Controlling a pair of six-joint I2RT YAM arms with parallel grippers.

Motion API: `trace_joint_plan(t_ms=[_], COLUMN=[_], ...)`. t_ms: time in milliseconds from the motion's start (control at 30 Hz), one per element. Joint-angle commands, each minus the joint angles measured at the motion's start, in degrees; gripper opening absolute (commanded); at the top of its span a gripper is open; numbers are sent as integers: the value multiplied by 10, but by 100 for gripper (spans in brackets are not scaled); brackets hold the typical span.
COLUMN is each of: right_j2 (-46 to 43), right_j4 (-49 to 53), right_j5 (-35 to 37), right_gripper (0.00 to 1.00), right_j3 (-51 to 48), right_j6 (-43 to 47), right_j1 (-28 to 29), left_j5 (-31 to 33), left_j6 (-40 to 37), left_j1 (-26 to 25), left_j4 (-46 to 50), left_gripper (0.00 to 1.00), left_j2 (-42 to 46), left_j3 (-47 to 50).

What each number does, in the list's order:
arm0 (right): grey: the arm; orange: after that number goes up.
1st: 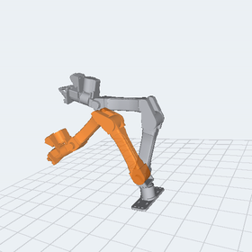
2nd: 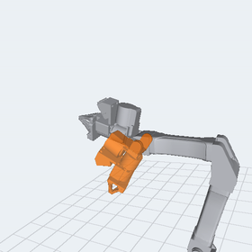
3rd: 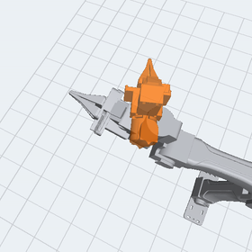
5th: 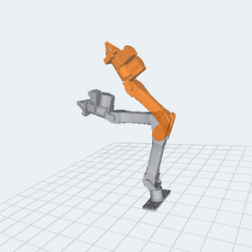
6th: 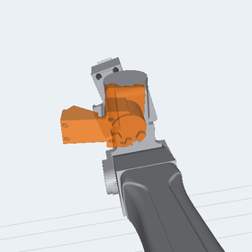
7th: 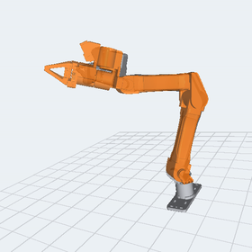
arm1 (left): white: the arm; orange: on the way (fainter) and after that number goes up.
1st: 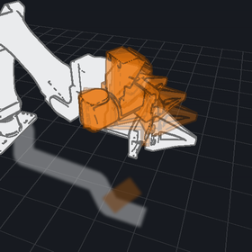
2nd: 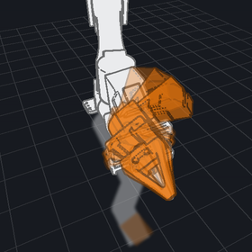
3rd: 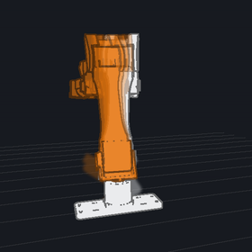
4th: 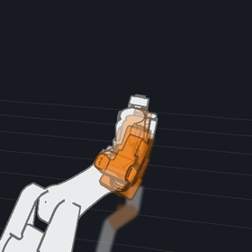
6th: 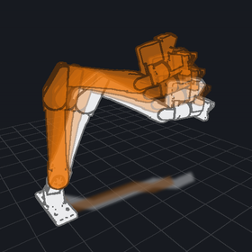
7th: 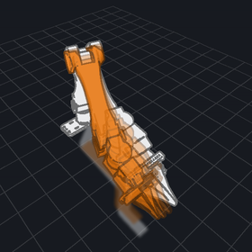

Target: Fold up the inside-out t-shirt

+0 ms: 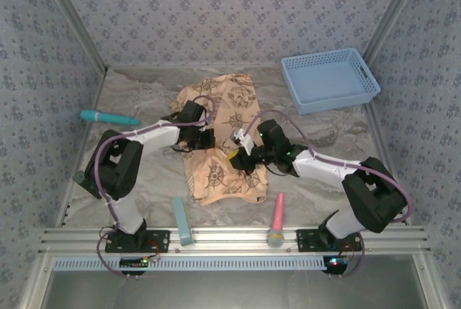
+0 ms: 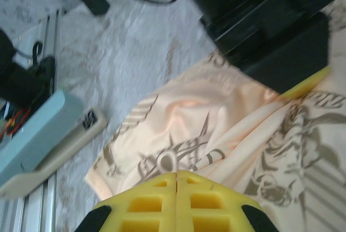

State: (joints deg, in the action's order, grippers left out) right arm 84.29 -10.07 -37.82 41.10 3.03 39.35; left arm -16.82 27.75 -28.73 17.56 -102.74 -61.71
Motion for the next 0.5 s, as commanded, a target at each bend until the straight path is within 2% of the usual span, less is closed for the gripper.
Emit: trace_joint_plan(t_ms=[0, 67, 167, 267, 300, 400, 467], right_j2=[14, 21, 33, 35, 29, 3, -9], right_j4=[99, 121, 149, 157, 152, 153, 163], right_j5=[-51, -31, -10, -32, -40, 13, 84], right_gripper=[0, 2, 27, 41, 43, 48, 50], right_j3=[-11, -5, 11, 30, 35, 45, 47], right_j6=[37, 48, 67, 48, 32, -2, -7], right_j1=[33, 59, 87, 73, 63, 39, 34], left_j5=[25, 17, 4, -8, -17, -38, -49], left_j6=[2, 5, 6, 14, 20, 37, 52], left_j1=[10, 10, 9, 10, 9, 0, -14], left_j4=[-19, -19, -3, 19, 26, 44, 49], left_gripper=[14, 20, 27, 30, 30, 30, 30], left_j2=[-25, -23, -6, 23, 35, 71, 91], left_j3=[4, 8, 12, 19, 23, 43, 60])
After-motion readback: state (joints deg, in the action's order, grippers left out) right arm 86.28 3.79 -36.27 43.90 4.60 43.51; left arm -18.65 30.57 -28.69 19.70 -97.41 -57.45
